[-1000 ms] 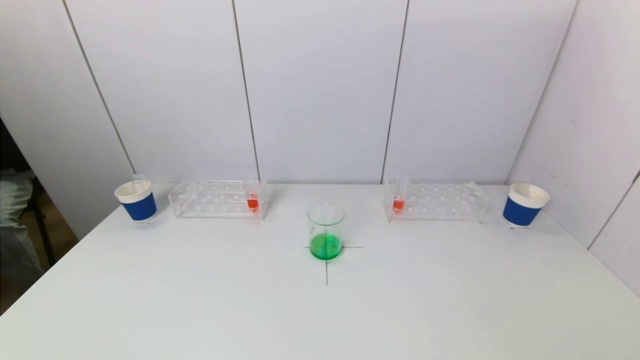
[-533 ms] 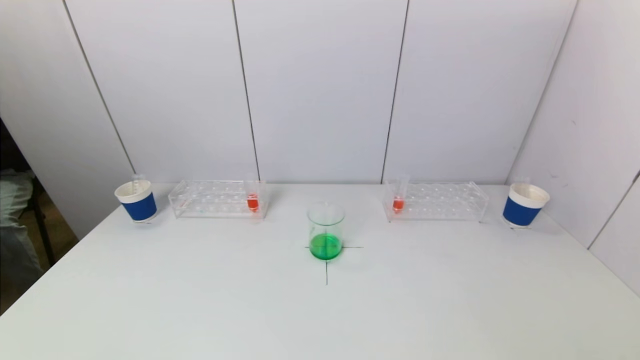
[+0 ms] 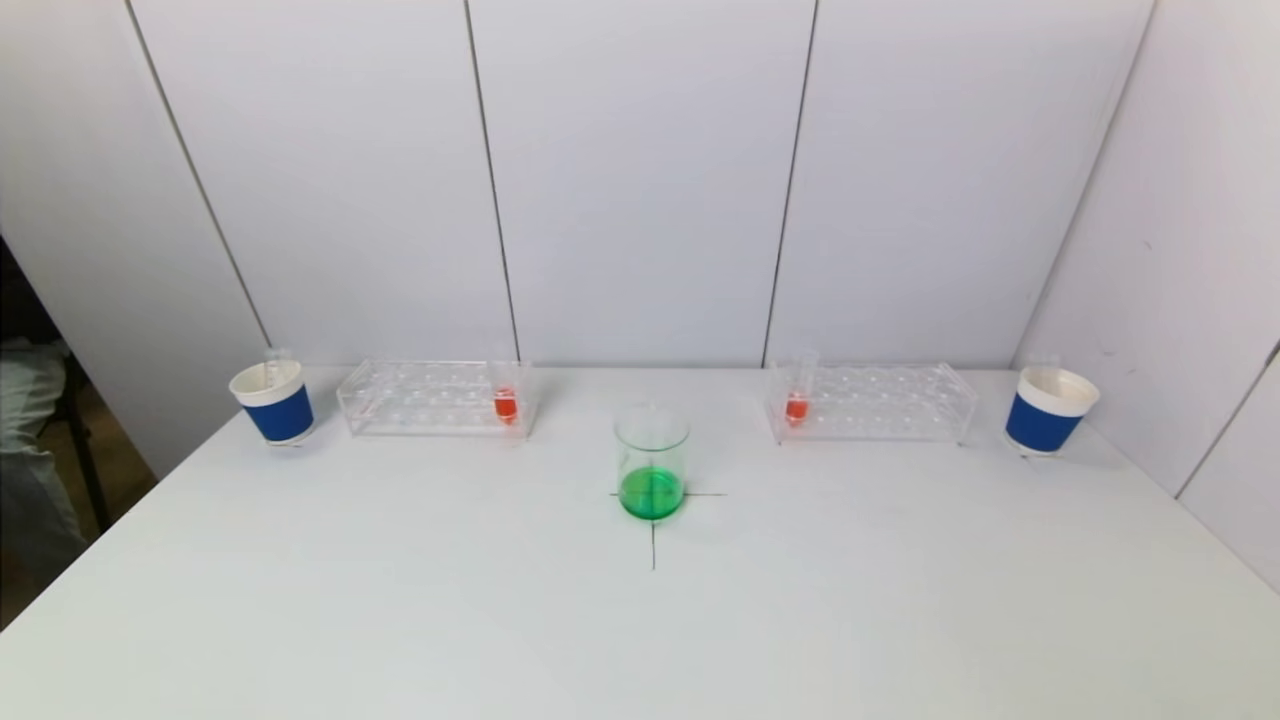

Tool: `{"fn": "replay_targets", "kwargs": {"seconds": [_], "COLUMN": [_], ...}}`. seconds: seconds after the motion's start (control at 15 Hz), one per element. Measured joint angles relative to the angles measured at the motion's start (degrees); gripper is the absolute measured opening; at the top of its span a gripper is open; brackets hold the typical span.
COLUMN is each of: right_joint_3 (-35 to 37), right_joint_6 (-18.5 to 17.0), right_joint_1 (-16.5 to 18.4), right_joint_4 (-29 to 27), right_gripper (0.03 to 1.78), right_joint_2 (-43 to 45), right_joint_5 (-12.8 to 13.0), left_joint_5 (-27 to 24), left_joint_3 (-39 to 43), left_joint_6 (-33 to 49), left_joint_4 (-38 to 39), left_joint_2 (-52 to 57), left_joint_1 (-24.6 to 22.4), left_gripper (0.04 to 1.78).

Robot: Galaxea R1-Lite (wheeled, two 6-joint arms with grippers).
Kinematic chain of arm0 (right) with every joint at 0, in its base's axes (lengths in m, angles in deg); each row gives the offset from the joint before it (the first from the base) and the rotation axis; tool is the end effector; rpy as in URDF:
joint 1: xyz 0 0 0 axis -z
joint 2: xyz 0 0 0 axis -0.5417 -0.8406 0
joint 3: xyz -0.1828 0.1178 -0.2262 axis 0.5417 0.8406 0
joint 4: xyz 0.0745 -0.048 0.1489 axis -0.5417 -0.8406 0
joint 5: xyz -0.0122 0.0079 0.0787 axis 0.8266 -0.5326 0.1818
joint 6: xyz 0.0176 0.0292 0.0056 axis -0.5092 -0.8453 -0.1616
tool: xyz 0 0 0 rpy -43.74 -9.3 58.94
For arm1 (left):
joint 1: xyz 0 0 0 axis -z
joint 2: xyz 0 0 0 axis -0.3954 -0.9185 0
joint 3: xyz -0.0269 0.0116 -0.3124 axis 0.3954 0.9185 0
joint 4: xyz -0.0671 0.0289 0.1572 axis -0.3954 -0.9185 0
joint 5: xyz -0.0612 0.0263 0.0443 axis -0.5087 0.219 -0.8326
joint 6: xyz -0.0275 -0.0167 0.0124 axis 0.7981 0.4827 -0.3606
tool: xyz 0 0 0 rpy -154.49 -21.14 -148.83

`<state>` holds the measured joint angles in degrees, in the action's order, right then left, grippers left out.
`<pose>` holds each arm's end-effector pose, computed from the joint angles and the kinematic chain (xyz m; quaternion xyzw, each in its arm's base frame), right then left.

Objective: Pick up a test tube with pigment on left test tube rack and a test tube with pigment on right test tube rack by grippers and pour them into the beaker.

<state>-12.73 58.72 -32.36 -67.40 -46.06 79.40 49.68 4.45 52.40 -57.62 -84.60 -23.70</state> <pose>-0.0433 0.0010 0.0748 -0.0160 0.0021 0.0062 0.9999 -0.0433 -0.0002 0.0748 -0.0009 0.0026 0.0062 1.0000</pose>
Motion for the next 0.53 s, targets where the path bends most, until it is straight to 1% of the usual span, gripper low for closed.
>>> {"fn": "replay_targets", "kwargs": {"seconds": [0.27,0.53], "right_joint_3": [0.0,0.0], "right_joint_6": [-1.57,-1.71], "right_joint_1": [0.0,0.0], "right_joint_4": [0.12,0.15], "right_gripper": [1.77,1.77], "right_joint_2": [-0.05,-0.07], "right_joint_5": [1.01,1.07], "left_joint_5": [0.0,0.0], "left_joint_3": [0.0,0.0], "left_joint_6": [0.0,-0.02], "left_joint_4": [0.0,0.02], "left_joint_2": [-0.02,-0.02], "left_joint_1": [0.0,0.0], "left_gripper": [1.76,1.76]}}
